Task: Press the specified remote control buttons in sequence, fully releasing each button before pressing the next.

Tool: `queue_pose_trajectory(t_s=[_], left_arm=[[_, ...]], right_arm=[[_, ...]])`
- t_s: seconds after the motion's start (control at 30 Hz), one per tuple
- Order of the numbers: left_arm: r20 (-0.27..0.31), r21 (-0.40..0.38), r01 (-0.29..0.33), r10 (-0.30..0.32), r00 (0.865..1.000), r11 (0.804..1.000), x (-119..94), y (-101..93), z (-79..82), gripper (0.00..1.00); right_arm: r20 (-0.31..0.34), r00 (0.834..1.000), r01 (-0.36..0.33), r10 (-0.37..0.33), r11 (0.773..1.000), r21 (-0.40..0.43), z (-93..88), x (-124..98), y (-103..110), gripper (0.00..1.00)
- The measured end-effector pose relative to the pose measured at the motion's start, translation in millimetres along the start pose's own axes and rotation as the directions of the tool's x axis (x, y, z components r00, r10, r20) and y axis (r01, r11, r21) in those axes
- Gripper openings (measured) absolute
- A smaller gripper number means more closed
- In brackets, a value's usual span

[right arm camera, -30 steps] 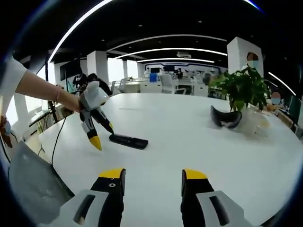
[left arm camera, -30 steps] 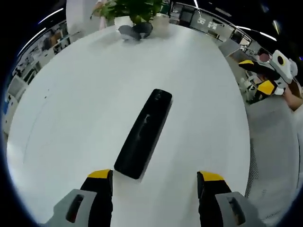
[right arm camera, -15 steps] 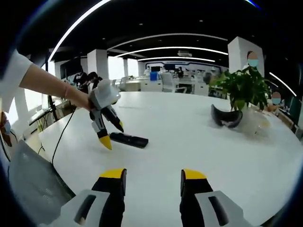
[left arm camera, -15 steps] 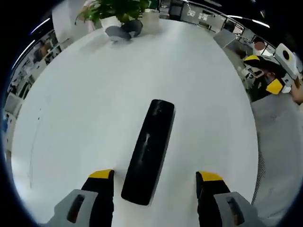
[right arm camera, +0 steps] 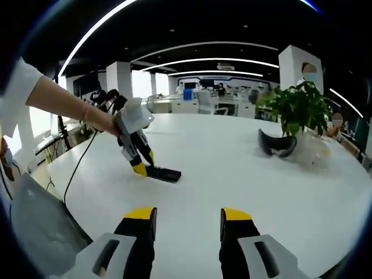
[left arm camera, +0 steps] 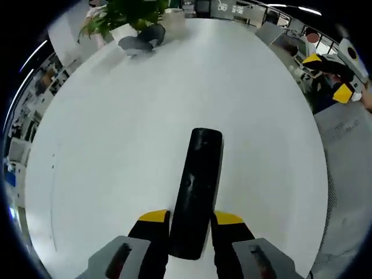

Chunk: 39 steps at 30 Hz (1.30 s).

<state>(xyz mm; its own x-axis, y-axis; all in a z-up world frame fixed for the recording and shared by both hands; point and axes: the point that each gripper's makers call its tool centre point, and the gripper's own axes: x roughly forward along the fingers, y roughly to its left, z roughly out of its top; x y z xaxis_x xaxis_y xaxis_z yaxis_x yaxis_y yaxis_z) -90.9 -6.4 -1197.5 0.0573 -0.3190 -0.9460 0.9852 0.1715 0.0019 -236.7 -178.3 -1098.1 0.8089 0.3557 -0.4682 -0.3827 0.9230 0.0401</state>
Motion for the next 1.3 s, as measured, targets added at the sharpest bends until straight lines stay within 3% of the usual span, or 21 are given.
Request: queue_pose_trajectory(t_s=[0.03, 0.33, 1.3], left_arm=[[0.015, 0.004, -0.024, 0.024, 1.000, 1.000, 0.5, 3.4, 3.0, 0.26], [0.003, 0.066, -0.005, 0.005, 1.000, 0.998, -0.2, -2.8, 1.6, 0.24], [0.019, 0.058, 0.025, -0.026, 0.999, 0.998, -2.8, -42.1, -3.9, 0.24]], right_arm=[[0.000, 1.000, 0.000, 0.000, 1.000, 0.000, 0.0, 0.0, 0.0, 0.42], [0.003, 1.000, -0.001, 0.001, 1.000, 0.001, 0.2, 0.1, 0.0, 0.41], [-0.011, 1.000, -0.025, 0.025, 0.999, -0.022, -1.5, 0.6, 5.2, 0.40]])
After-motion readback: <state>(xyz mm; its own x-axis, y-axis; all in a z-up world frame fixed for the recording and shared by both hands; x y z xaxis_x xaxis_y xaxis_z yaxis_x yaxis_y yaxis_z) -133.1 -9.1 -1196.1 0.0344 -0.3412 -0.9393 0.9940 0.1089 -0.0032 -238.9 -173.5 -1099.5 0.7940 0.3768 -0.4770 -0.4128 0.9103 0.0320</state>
